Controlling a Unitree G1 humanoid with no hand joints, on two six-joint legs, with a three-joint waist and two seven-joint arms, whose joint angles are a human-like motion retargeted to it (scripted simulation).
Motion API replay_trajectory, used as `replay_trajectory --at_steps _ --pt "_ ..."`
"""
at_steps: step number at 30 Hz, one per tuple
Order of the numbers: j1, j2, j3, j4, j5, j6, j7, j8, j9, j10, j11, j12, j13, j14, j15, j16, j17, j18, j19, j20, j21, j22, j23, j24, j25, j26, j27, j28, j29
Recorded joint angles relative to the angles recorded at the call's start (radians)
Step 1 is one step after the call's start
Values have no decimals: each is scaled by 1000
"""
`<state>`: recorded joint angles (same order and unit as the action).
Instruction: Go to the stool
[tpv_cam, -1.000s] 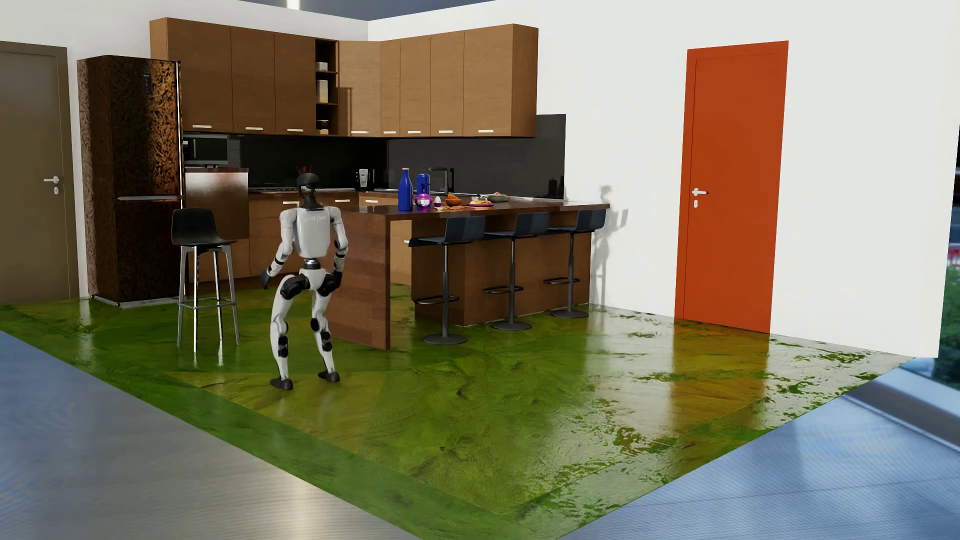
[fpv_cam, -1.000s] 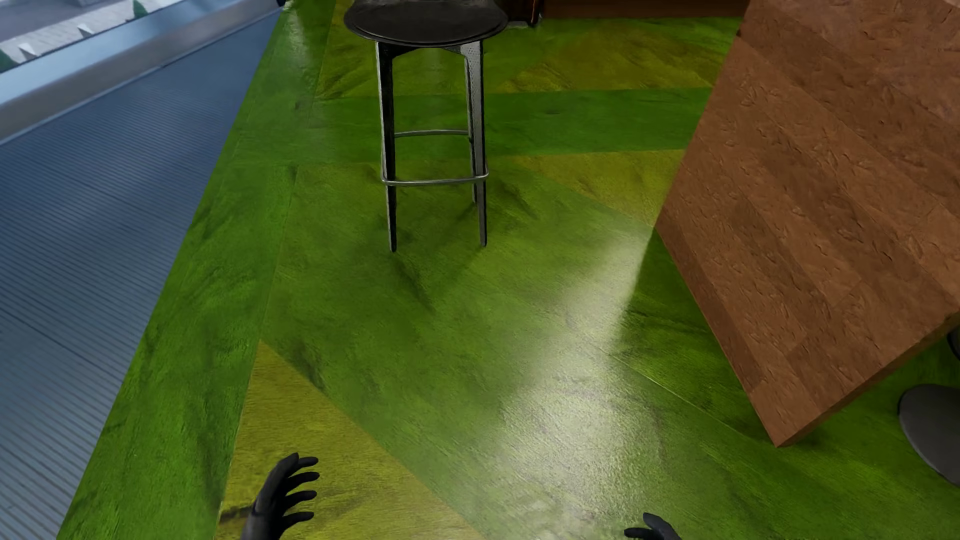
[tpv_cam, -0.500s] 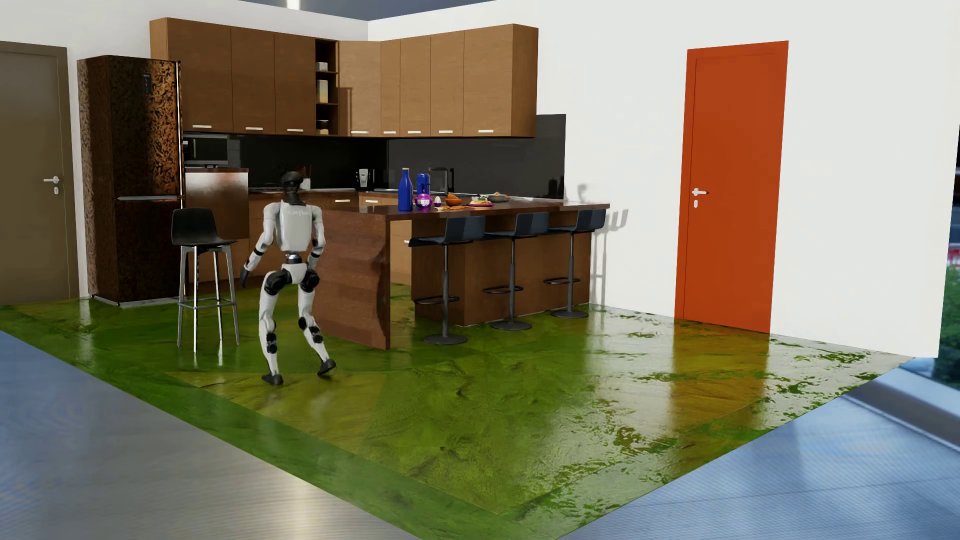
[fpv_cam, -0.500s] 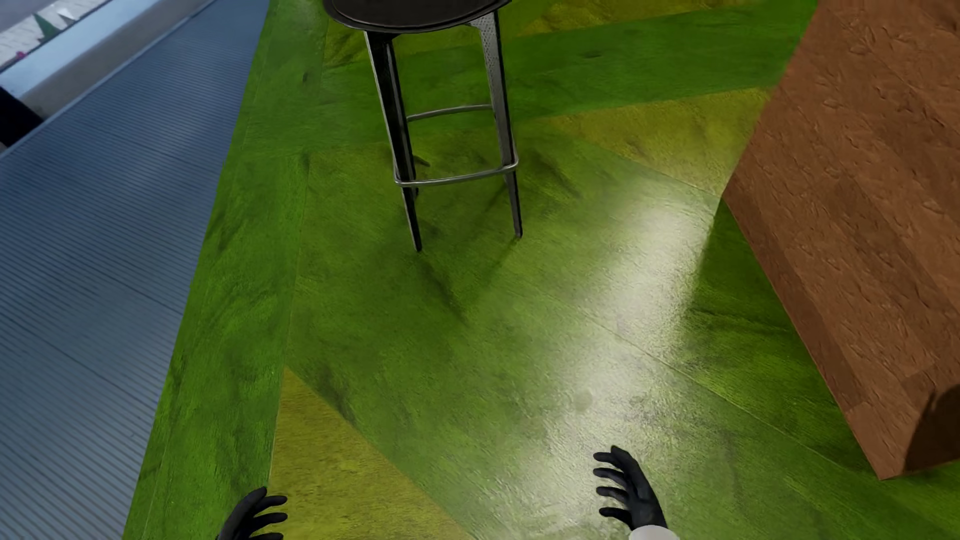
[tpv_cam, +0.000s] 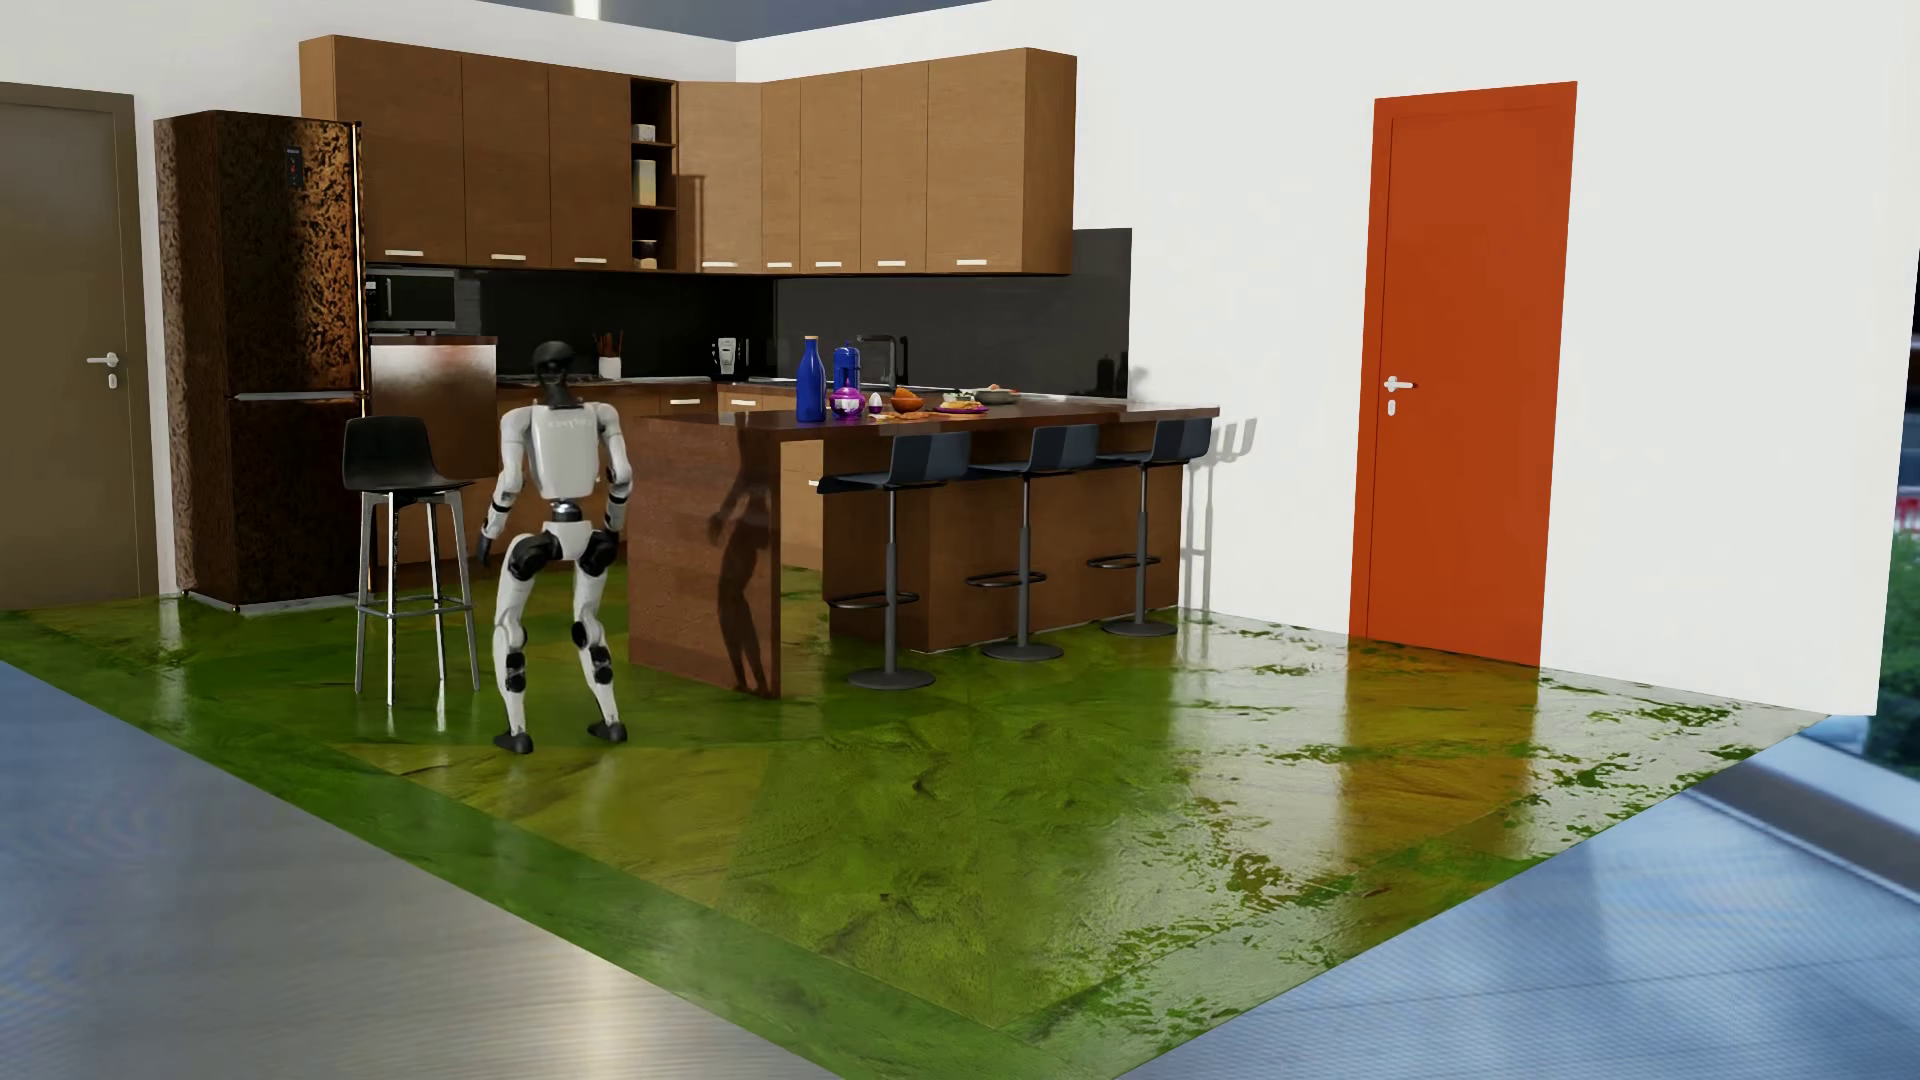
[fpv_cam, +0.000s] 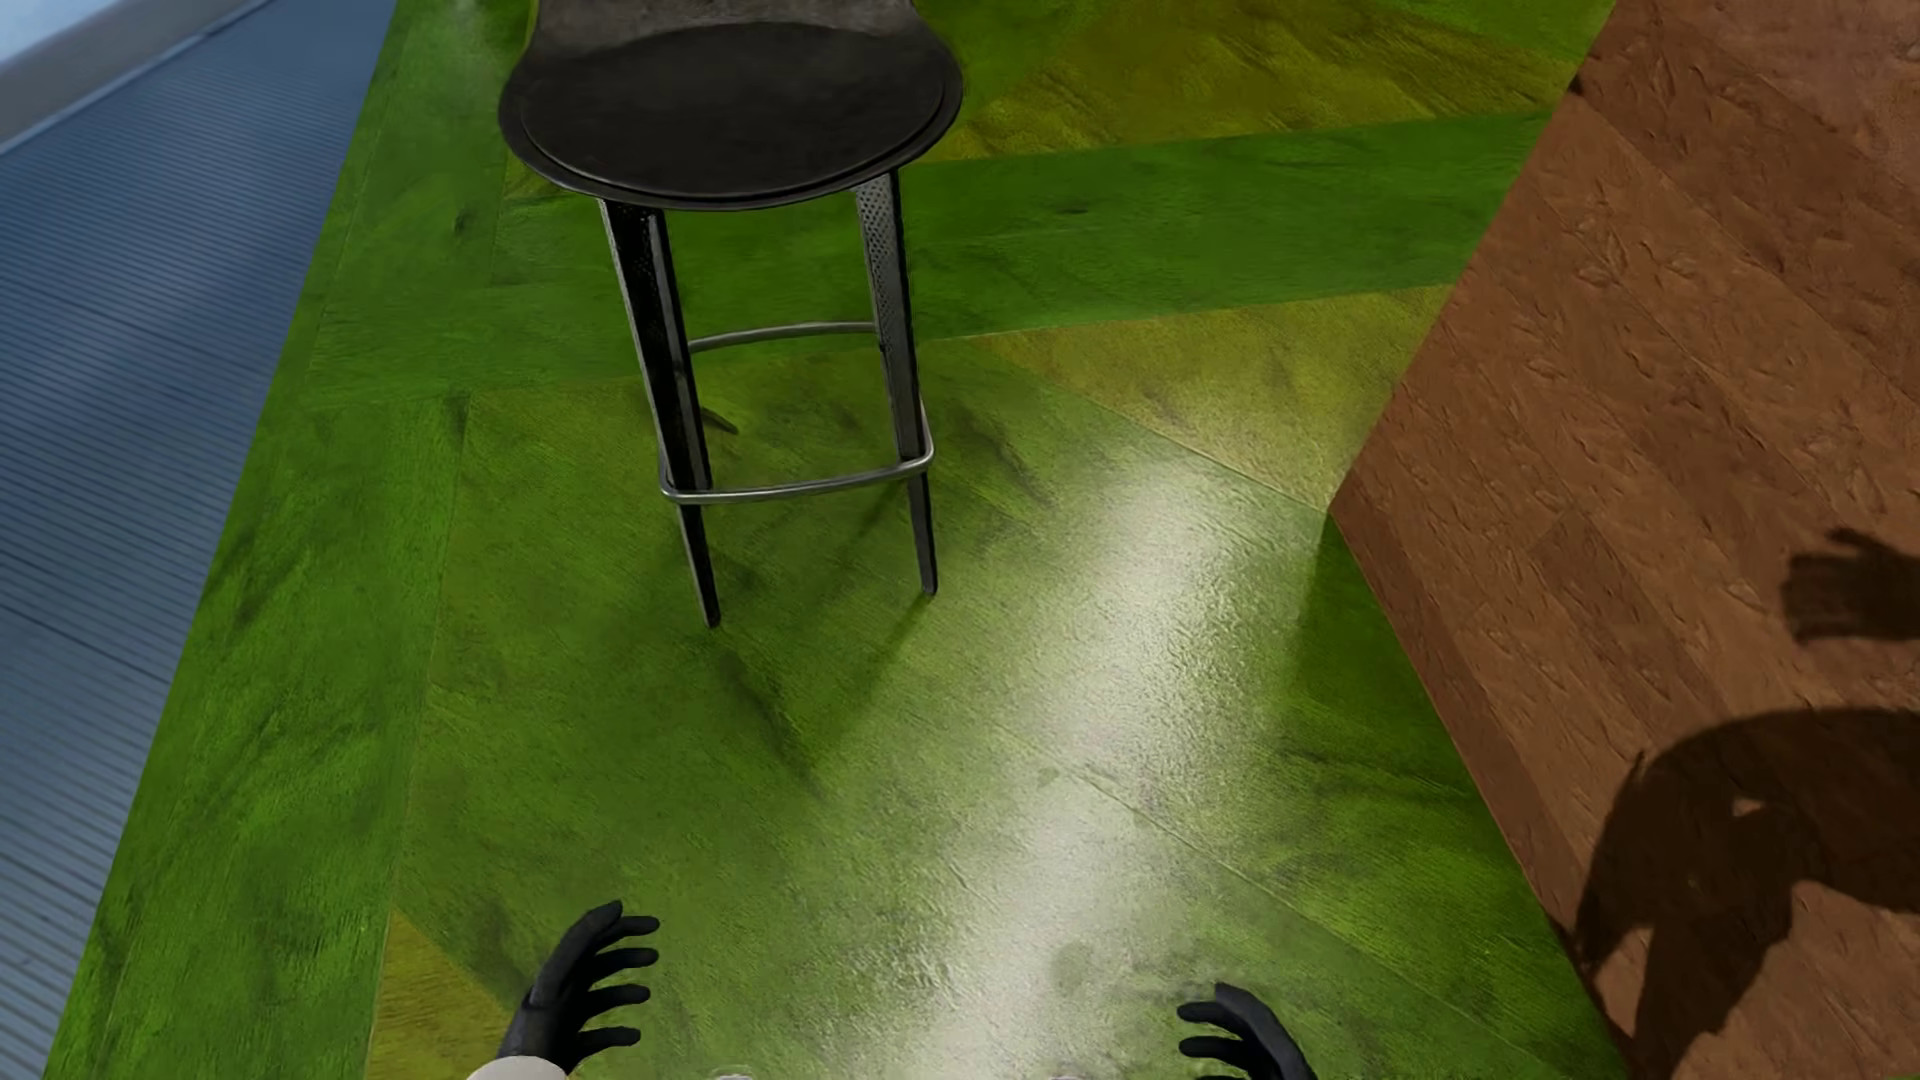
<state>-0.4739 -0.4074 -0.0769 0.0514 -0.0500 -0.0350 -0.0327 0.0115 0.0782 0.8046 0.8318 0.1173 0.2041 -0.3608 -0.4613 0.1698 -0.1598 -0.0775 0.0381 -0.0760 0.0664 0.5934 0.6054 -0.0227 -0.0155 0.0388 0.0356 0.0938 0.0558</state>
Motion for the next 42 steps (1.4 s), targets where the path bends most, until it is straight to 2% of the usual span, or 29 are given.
replay_trajectory --at_steps 2,3,4,7,10,11,12,14,17,19,21,23,25,26,29,30,33,34,35,36,38,40,42 --pt "23 28 9 10 14 27 -9 -1 3 -25 -41 -1 8 5 16 5 5 1 -4 54 -6 2 19 -19 1 10 24 -23 -42" --pt "28 37 25 13 19 51 -16 -3 4 -23 -50 -1 2 -5 19 5 7 0 -1 61 -3 12 21 -27 14 8 23 -43 -65" --pt "28 31 36 5 11 59 -11 1 -2 -24 -38 7 3 -7 16 16 20 8 3 59 -10 21 2 -33 27 -2 17 -63 -81" --pt "54 48 50 -17 -10 50 -10 3 -14 -76 -62 49 -33 23 23 47 2 11 3 63 0 -6 28 -45 56 -28 -2 -80 -82" --pt "67 56 29 -5 2 52 2 16 -24 -96 -86 34 -9 37 46 11 -17 10 5 34 -5 5 13 -51 70 -30 12 -63 -77" --pt "68 51 26 -12 -5 39 2 15 -34 -109 -83 14 -3 48 47 16 -14 10 5 36 -28 18 32 -54 67 -23 12 -67 -72" --pt "67 57 41 -11 -3 44 -5 9 -41 -105 -89 9 7 48 50 -14 -21 10 5 43 -30 2 49 -52 57 -12 7 -71 -75" --pt "58 58 63 -5 1 51 -10 1 -62 -103 -104 29 0 49 59 -9 -27 11 6 35 -10 4 46 -41 44 -13 0 -93 -86" --pt "64 69 56 -10 -4 52 -6 4 -55 -113 -127 47 -23 58 75 -10 15 21 16 43 -9 1 31 0 43 -5 -9 -129 -89" --pt "60 62 46 -17 -11 36 -2 7 -49 -116 -122 18 3 62 75 10 18 25 20 44 1 12 33 4 47 -18 2 -142 -81" --pt "60 65 41 -15 -9 28 -4 5 -41 -124 -138 29 -13 68 85 14 1 26 21 48 -13 11 30 -6 62 -46 47 -138 -78" --pt "57 63 25 -4 2 22 1 11 -38 -120 -147 32 -27 64 91 29 5 25 20 59 -23 31 36 -21 52 -40 70 -125 -78" --pt "54 57 40 -9 -4 14 6 16 -25 -110 -131 1 -25 60 85 9 13 29 23 35 -26 9 35 -23 17 -13 51 -103 -79" --pt "46 54 51 -9 -3 16 1 11 -28 -102 -131 16 -12 56 83 25 10 29 24 26 -11 -7 38 -19 10 -19 30 -99 -79" --pt "50 65 62 -11 -5 25 0 10 -23 -101 -141 39 -19 54 87 45 13 34 29 54 -16 16 12 -5 26 -13 -12 -76 -88" --pt "47 68 68 -15 -8 28 -7 2 -27 -104 -149 40 -27 59 91 33 -10 36 30 60 -1 8 24 -1 32 -5 -14 -65 -93" --pt "51 73 51 -19 -13 32 -5 2 -40 -115 -163 44 -50 64 97 -4 5 41 35 48 -3 9 26 -7 41 0 17 -52 -121" --pt "56 70 34 -22 -17 22 1 8 -43 -122 -157 44 -46 66 94 19 17 40 34 46 -8 20 18 -16 40 -8 34 -62 -119" --pt "59 72 18 -25 -20 16 -2 4 -44 -127 -157 37 -33 69 92 32 11 39 33 55 5 26 21 -28 43 -17 51 -71 -110" --pt "61 68 18 -29 -24 12 2 8 -39 -128 -147 15 -17 70 88 10 -1 39 33 42 -7 6 34 -38 40 -15 67 -77 -93" --pt "53 54 4 -19 -15 18 14 22 -35 -116 -135 3 18 63 87 -23 12 37 31 21 -21 5 33 -43 20 -51 92 -89 -66" --pt "57 61 16 -14 -9 31 11 20 -17 -106 -131 3 18 60 88 -21 12 35 30 26 -4 8 47 -27 6 -51 83 -114 -68" --pt "49 58 50 -18 -13 44 3 11 -20 -105 -133 28 -3 65 91 21 0 37 31 43 5 13 24 -5 23 -32 45 -134 -97"
